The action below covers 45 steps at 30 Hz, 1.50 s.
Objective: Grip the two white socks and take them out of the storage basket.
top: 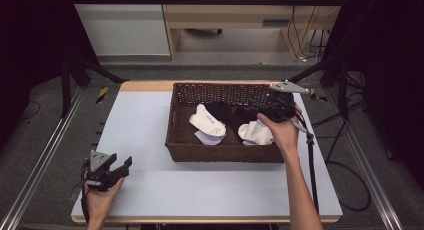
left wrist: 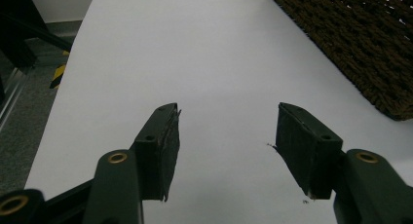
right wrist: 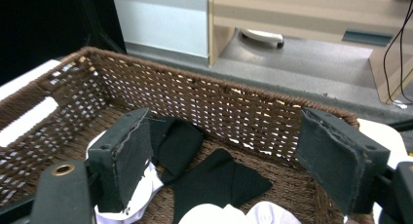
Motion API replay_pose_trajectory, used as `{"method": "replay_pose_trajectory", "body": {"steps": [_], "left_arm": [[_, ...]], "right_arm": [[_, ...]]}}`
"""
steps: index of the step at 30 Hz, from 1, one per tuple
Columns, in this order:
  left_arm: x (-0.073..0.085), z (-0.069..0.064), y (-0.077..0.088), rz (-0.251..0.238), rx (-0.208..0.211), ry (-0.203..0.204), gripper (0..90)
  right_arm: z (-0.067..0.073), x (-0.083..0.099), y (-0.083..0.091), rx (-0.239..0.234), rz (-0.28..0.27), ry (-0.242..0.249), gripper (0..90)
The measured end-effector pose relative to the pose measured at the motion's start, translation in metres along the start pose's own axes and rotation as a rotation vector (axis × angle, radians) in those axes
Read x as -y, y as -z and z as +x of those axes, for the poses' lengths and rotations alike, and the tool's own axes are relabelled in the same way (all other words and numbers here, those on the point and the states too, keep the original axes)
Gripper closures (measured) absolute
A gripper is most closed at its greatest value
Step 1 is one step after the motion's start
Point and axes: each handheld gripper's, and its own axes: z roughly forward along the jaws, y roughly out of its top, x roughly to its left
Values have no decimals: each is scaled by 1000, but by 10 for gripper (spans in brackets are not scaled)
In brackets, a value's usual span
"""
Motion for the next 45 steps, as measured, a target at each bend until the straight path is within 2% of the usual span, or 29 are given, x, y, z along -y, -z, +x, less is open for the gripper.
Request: {"method": "replay_pose_trajectory", "body": {"steps": [7, 10, 11, 13, 18, 19, 28, 32, 38, 42, 43, 44, 45], "left_arm": [[0, -1, 0, -2, -3, -4, 410], [0, 0, 0, 0, -4, -4, 411], [0, 0, -1, 1, -3, -5, 411], [0, -1, -1, 1, -3, -5, 412], [0, 0, -1, 3, -3, -7, 413], [0, 0, -1, 4, -3, -8, 414], [1, 0, -3, 11, -7, -9, 414], [1, 0, -4, 15, -7, -9, 413], [2, 0, -4, 19, -8, -9, 413], [2, 1, -4, 20, -8, -9, 413], [2, 1, -4, 19, -8, -9, 413], [2, 1, -4, 19, -8, -9, 413], [2, 1, -4, 20, -8, -9, 413]], "right_arm": [[-3, 7, -31, -8, 78, -4, 221], [-3, 11, -40, 3, 107, 6, 222], [-2, 16, -49, 16, 143, 27, 221], [0, 20, -56, 27, 167, 32, 223], [-1, 30, -66, 34, 188, 3, 232], [-3, 37, -72, 44, 218, 2, 231], [-8, 46, -77, 63, 281, -45, 189], [-10, 49, -79, 103, 315, -39, 198], [-10, 51, -82, 108, 341, -40, 202], [-9, 55, -88, 140, 370, -20, 174], [-9, 58, -90, 152, 393, 0, 184], [-9, 58, -90, 152, 393, 0, 184], [-9, 59, -90, 153, 411, -4, 227]]}}
